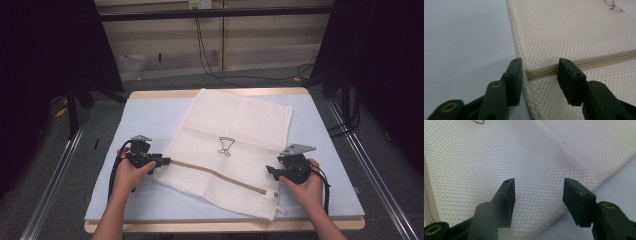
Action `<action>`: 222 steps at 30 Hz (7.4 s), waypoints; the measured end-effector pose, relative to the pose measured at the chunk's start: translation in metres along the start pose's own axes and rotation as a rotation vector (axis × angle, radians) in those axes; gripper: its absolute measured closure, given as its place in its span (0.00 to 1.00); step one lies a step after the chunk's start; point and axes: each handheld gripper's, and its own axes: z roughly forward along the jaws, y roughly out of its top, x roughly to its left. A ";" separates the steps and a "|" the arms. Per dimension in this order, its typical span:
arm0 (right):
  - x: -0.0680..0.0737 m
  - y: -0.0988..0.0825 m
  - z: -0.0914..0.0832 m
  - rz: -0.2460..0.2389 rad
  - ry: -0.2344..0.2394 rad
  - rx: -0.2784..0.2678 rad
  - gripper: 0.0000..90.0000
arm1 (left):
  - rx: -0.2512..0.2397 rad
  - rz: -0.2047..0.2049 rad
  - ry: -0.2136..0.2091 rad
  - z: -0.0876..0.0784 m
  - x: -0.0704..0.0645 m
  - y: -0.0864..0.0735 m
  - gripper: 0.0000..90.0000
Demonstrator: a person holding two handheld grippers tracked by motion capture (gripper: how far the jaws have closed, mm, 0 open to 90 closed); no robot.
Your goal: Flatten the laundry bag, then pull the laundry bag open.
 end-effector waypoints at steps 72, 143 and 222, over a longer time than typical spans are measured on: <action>-0.032 0.010 0.024 0.016 -0.021 -0.010 0.94 | -0.064 -0.094 0.045 -0.001 -0.010 -0.005 0.66; -0.023 0.022 0.034 -0.001 0.036 -0.038 0.96 | 0.061 -0.144 0.021 -0.028 -0.014 -0.025 0.97; 0.024 -0.018 -0.018 -0.170 0.243 -0.111 1.00 | 0.099 -0.108 -0.379 0.060 -0.175 0.038 0.78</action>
